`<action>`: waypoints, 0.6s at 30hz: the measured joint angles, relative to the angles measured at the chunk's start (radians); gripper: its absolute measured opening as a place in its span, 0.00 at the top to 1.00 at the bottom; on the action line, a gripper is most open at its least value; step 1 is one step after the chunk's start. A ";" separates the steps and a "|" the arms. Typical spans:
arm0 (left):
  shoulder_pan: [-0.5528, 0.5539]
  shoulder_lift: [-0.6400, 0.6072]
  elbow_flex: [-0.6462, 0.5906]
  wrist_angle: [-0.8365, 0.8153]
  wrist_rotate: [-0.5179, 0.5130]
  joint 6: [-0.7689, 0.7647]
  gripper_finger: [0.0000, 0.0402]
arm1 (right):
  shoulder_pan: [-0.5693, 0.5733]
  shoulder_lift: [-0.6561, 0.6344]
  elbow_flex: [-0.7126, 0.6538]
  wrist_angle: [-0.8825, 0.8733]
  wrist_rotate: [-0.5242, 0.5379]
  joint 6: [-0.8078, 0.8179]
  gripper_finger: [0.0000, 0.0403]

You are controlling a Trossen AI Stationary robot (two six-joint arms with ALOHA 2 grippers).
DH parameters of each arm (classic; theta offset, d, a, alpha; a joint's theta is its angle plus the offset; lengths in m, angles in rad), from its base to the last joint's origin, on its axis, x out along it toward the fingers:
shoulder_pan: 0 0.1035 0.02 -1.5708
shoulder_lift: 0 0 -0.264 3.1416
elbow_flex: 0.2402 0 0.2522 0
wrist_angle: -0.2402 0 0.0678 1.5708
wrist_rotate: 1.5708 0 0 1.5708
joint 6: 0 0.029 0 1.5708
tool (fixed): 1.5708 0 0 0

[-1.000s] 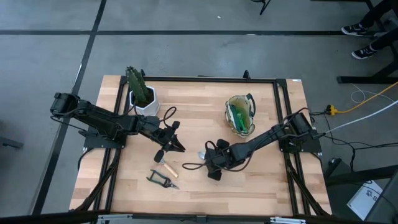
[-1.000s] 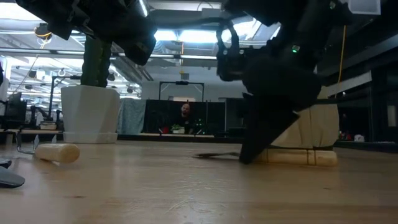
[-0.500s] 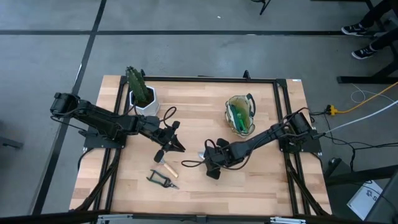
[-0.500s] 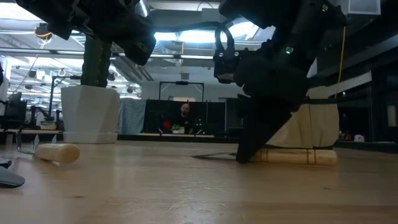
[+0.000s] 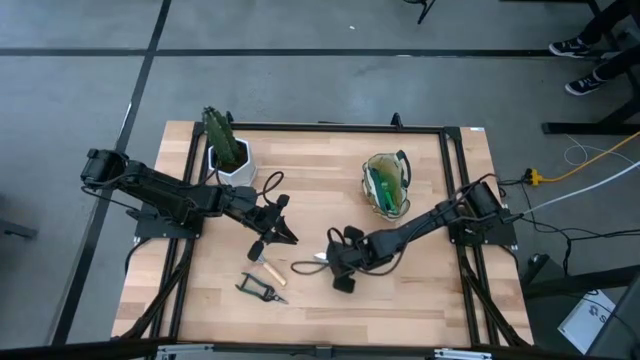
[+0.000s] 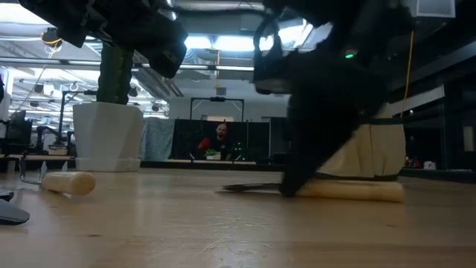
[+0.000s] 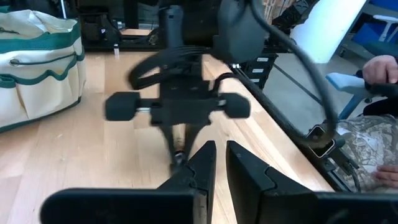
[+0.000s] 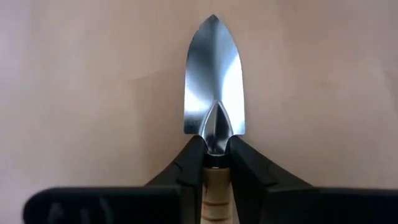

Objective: Pick & Place Garden tools in Gardening bag
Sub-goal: Put the trowel into the gardening bag

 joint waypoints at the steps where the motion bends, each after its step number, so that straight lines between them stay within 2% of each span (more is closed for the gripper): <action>1: 0.000 0.000 0.000 0.000 0.000 0.000 0.92 | 0.011 -0.006 -0.001 -0.001 0.000 -0.013 0.87; 3: 0.000 0.000 0.000 0.000 0.000 0.000 0.92 | 0.034 -0.023 -0.005 -0.016 0.006 -0.023 0.87; 8: 0.000 0.000 0.000 0.000 0.000 0.000 0.92 | 0.081 -0.072 -0.003 -0.007 0.101 -0.048 0.87; 18: 0.000 0.000 0.000 0.000 0.000 0.000 0.92 | 0.113 -0.133 -0.002 0.014 0.227 -0.075 0.87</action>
